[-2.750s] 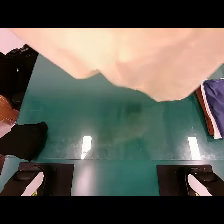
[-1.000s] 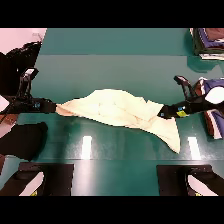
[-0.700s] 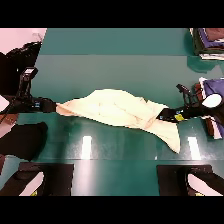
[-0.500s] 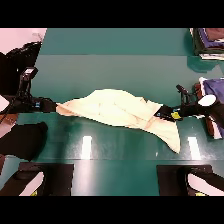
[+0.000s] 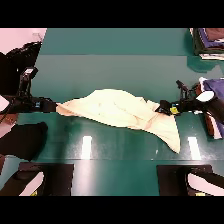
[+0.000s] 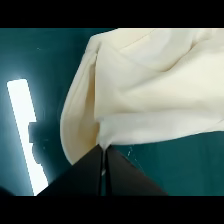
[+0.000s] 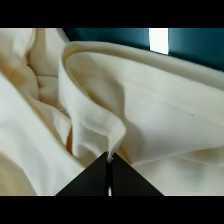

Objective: Fold the shirts.

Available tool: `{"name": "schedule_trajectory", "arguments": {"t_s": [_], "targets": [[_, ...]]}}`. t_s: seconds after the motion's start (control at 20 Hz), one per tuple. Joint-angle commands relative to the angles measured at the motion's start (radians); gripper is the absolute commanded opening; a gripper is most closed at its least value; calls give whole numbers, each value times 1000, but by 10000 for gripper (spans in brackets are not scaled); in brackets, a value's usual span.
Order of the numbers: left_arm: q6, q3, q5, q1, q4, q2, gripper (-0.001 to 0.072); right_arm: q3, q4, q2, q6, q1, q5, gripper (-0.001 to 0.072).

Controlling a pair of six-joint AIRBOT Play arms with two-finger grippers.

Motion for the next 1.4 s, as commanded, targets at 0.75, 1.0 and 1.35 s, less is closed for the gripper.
{"name": "schedule_trajectory", "arguments": {"t_s": [0.75, 1.0, 1.35], "targets": [[-94, 1431, 8, 0, -71, 10, 24, 988, -317, 642, -8, -321, 5, 11], [-93, 1421, 36, 0, -219, 8, 23, 1187, -288, 509, -8, -503, 311, 10], [-93, 1042, -63, 0, -177, -156, 24, 1125, -208, 194, 44, -405, 489, 9]]}}
